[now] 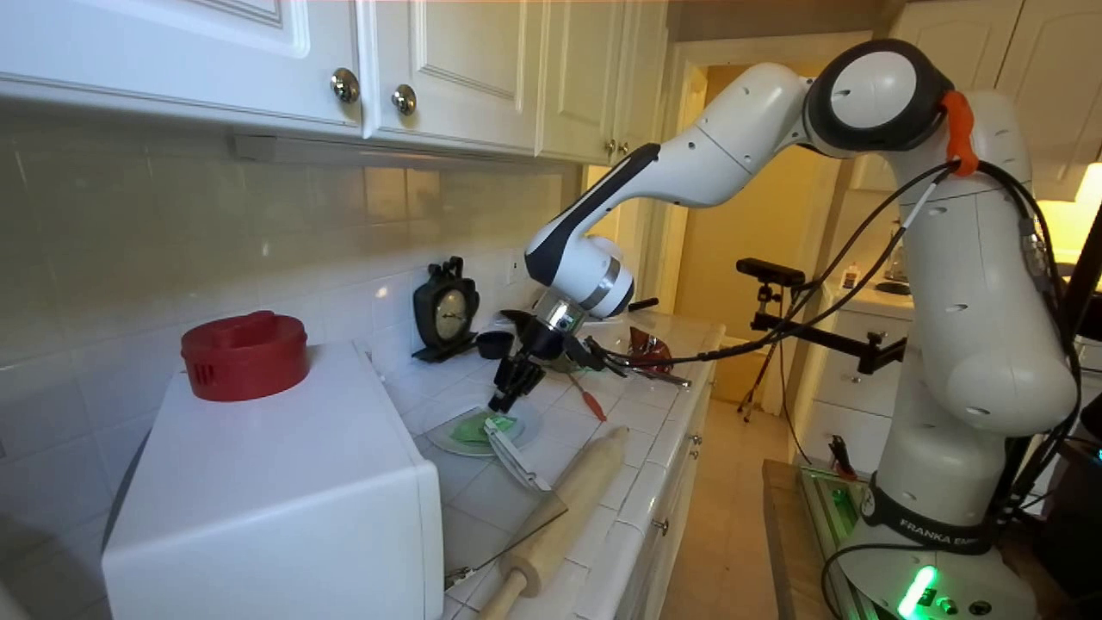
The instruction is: Move the green packet from the plate to the mini oven
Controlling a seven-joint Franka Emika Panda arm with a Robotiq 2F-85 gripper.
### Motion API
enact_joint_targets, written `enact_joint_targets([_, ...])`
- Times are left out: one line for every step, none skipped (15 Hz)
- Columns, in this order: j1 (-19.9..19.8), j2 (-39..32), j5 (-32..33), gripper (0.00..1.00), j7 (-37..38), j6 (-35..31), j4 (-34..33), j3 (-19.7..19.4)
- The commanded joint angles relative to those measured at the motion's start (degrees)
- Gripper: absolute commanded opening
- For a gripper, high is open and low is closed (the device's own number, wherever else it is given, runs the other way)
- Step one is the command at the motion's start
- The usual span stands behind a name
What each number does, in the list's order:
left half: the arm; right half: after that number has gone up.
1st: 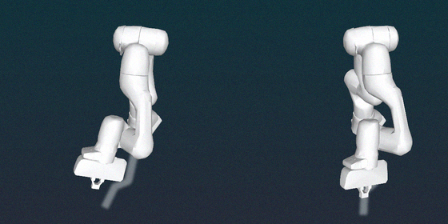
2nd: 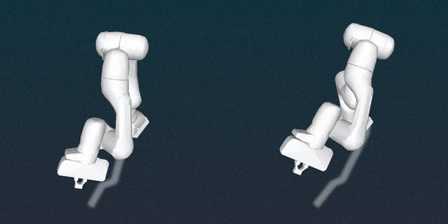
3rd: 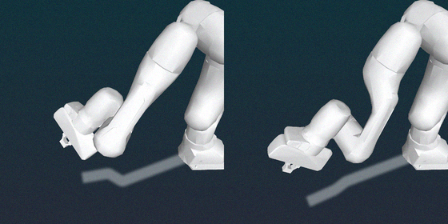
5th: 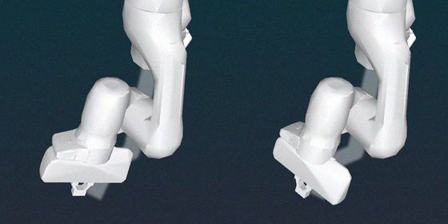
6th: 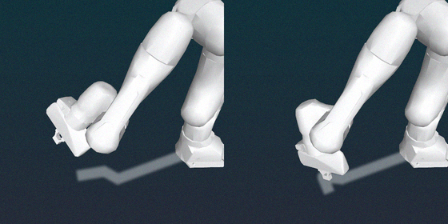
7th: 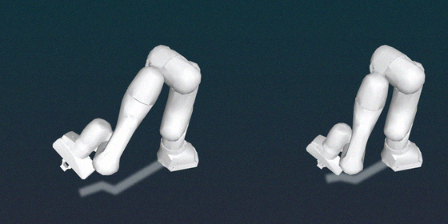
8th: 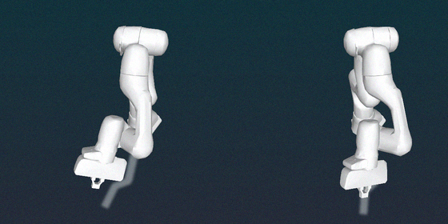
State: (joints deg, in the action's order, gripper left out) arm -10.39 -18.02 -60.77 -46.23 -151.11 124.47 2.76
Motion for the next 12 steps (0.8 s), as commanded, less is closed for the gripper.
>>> enact_joint_targets([-0.1,0.9,-1.1,0.05,-0.8,-0.1,0.7,0.4])
enact_joint_targets([-0.1,1.0,-1.5,0.0,-1.1,-0.1,0.9,0.6])
enact_joint_targets([-0.2,1.3,-2.0,0.0,-1.3,-0.3,1.2,0.6])
enact_joint_targets([-0.3,1.6,-2.3,0.0,-1.6,-0.3,1.5,0.7])
enact_joint_targets([-0.4,1.7,-2.6,0.27,-1.6,-0.4,1.7,0.8])
enact_joint_targets([-0.4,1.9,-3.2,0.26,-1.8,-0.6,2.1,0.9])
enact_joint_targets([-0.5,2.2,-4.1,0.3,-2.1,-0.9,2.6,1.0])
enact_joint_targets([-0.7,2.7,-5.6,0.35,-2.5,-1.2,3.3,1.1])
enact_joint_targets([-0.7,2.8,-7.0,0.43,-2.8,-1.3,3.8,1.1])
enact_joint_targets([-0.7,2.8,-8.2,0.49,-3.2,-1.2,4.1,1.1])
enact_joint_targets([-0.8,2.7,-9.6,0.55,-3.9,-1.0,4.4,1.1])
enact_joint_targets([-0.8,2.8,-11.2,0.63,-4.6,-1.1,4.8,1.1])
